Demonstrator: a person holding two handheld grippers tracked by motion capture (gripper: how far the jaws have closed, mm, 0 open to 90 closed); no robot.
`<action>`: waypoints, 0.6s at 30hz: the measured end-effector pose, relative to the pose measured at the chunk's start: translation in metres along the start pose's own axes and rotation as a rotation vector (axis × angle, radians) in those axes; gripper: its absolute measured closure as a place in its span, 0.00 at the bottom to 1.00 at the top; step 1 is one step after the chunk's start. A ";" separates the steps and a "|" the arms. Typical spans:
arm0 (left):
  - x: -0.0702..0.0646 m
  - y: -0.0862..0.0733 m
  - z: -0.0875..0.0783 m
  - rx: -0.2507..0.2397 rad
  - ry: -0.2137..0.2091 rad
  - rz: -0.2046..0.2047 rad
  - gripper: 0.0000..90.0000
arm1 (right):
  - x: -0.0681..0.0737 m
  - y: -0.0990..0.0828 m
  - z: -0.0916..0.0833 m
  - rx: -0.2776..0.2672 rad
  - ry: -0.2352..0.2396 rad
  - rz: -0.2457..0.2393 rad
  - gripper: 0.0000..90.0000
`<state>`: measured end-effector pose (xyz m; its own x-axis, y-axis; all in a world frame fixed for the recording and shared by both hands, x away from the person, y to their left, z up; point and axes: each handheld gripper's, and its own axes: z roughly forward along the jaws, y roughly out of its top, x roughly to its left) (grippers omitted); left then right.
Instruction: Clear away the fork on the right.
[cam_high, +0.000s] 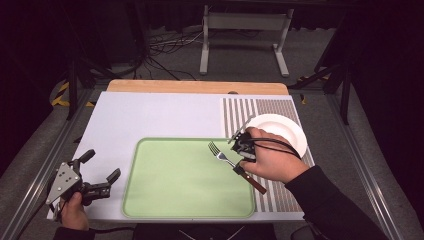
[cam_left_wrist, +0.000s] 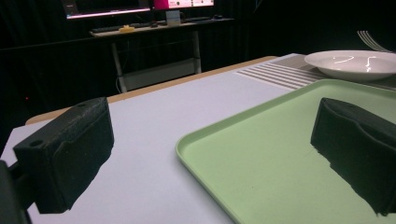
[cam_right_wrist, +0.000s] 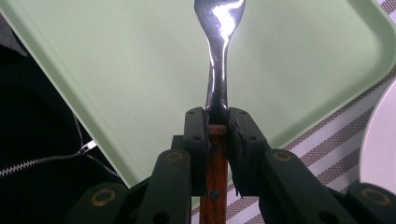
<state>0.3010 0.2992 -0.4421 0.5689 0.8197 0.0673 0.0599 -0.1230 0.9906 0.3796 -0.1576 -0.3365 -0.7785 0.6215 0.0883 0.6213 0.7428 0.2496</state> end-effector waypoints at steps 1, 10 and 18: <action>0.000 0.000 0.000 0.000 0.000 0.000 0.00 | 0.001 0.001 0.000 0.000 -0.004 0.020 0.87; 0.000 0.000 0.000 0.001 0.000 0.001 0.00 | 0.003 0.003 0.003 -0.025 -0.019 0.130 0.87; 0.000 0.000 0.000 0.000 0.003 0.000 0.00 | 0.003 0.005 0.010 -0.026 -0.052 0.236 0.87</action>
<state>0.3009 0.2997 -0.4420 0.5665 0.8212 0.0680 0.0597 -0.1232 0.9906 0.3815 -0.1497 -0.3446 -0.6058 0.7896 0.0976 0.7826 0.5692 0.2523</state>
